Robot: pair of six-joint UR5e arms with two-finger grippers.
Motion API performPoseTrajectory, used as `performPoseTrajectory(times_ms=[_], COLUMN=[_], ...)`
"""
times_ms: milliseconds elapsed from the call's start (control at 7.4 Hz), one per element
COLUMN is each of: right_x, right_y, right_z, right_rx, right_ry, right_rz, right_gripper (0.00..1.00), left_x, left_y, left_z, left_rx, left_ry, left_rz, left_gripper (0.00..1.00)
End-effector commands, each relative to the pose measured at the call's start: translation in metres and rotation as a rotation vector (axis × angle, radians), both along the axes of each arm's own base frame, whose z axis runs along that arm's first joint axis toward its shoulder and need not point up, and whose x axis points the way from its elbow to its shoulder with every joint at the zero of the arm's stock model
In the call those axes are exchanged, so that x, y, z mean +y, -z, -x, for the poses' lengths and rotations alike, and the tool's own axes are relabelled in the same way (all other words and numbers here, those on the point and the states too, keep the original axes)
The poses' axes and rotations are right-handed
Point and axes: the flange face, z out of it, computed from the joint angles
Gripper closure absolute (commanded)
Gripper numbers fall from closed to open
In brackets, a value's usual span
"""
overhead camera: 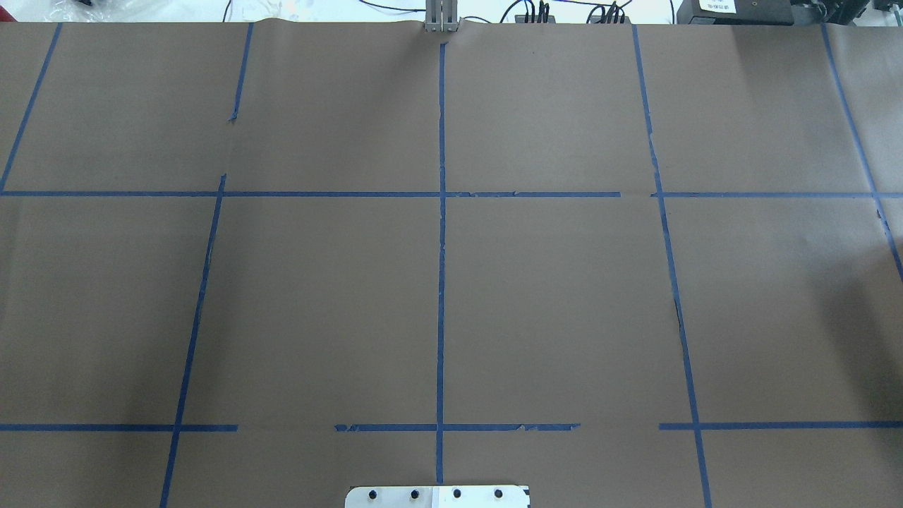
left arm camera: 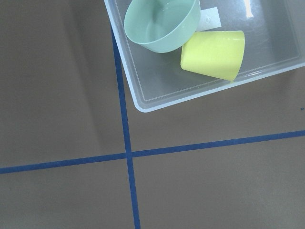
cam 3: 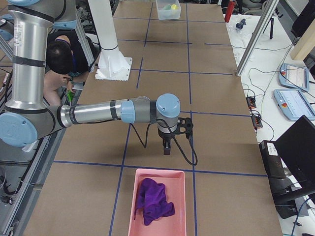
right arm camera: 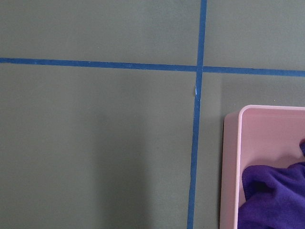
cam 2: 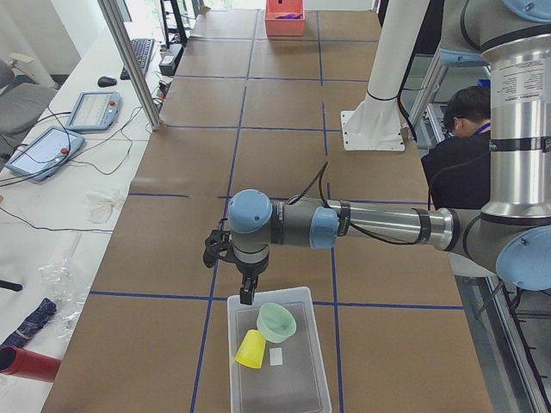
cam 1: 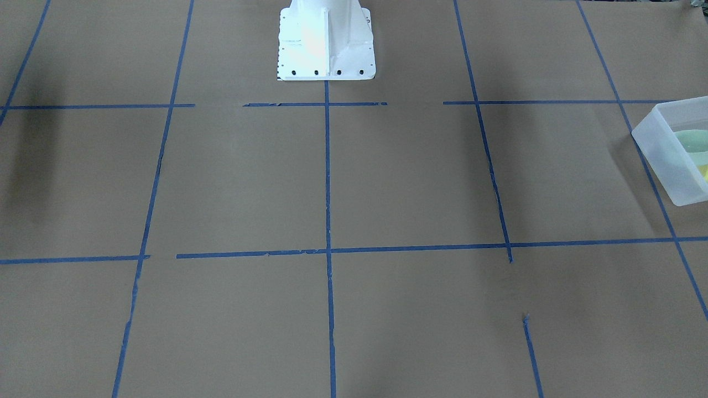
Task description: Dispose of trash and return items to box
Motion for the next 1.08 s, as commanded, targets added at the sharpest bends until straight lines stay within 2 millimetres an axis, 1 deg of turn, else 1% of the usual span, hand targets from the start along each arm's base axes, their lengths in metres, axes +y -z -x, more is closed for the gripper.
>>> performPoseTrajectory(times_ms=[0,135,405,676,946], right_x=[-0.001,-0.006,-0.017,-0.018,-0.02], right_y=[-0.02,-0.028,-0.047,-0.062,-0.099], right_z=[0.003,0.003,0.003,0.001,0.002], right_rx=[0.029,0.037,0.043,0.072,0.068], right_ry=[0.01,0.01,0.011,0.01,0.009], right_rz=[0.035,0.048,0.083,0.082,0.053], right_gripper=[0.0,0.0,0.0,0.0,0.0], left_x=[0.0,0.001,0.0,0.0,0.0], left_y=[0.0,-0.001,0.002,0.002,0.0], left_z=[0.0,0.0,0.0,0.0,-0.001], left_rx=[-0.001,-0.001,-0.001,0.001,0.002], left_ry=[0.0,0.0,0.0,0.0,0.0], left_rz=[-0.002,0.003,-0.005,-0.003,0.001], left_gripper=[0.0,0.0,0.0,0.0,0.0])
